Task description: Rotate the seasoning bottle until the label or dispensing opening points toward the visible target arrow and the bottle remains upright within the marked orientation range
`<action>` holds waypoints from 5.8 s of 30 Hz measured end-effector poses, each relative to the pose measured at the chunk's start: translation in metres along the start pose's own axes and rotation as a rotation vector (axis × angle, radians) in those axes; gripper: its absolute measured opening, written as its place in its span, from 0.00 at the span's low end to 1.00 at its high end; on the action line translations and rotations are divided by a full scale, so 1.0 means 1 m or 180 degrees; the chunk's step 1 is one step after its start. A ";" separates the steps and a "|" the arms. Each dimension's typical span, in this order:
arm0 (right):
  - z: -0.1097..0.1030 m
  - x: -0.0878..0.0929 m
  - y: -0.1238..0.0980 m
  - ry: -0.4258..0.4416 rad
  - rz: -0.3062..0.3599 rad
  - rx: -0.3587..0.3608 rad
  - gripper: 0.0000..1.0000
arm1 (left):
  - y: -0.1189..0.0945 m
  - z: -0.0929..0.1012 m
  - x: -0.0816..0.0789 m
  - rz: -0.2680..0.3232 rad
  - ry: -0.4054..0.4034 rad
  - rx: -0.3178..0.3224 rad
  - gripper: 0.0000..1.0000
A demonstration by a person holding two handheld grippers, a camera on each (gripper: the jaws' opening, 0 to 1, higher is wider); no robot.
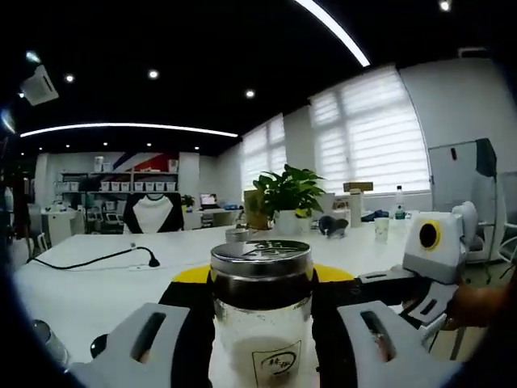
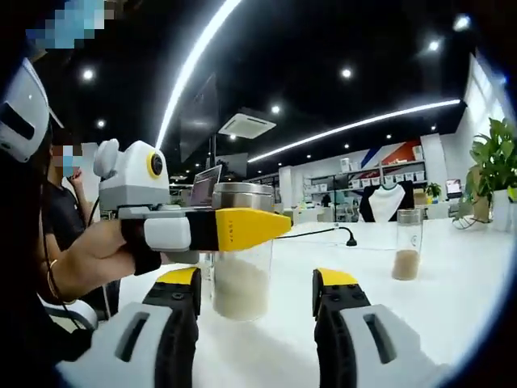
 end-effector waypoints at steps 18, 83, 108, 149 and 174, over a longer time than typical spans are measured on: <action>0.011 0.004 -0.010 -0.0112 -0.0148 0.0131 0.55 | 0.000 -0.008 0.018 0.0033 -0.0088 -0.0244 0.47; 0.018 0.002 -0.018 -0.0068 -0.0218 0.0241 0.54 | 0.008 -0.010 0.041 0.0069 0.0287 -0.0895 0.49; 0.022 0.000 -0.012 -0.0090 -0.0317 0.0284 0.65 | -0.003 -0.006 -0.019 0.0063 -0.0026 -0.0300 0.83; 0.107 -0.024 0.040 -0.0350 -0.0428 0.0801 0.57 | -0.027 -0.015 -0.017 -0.0087 -0.0091 0.0108 0.80; 0.167 -0.035 0.092 -0.0216 -0.0329 0.1123 0.55 | -0.035 -0.028 -0.019 0.0015 -0.0256 0.0211 0.77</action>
Point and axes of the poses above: the point that each gripper's makers call its tool centre point, and the gripper's own axes: y roughly forward along the fingers, z roughly to its right, x roughly out of its underside, the point moved 9 cm from there along -y, roughly backward along the fingers, and after that the axes turned 11 degrees about x, right-handed, at the moved point
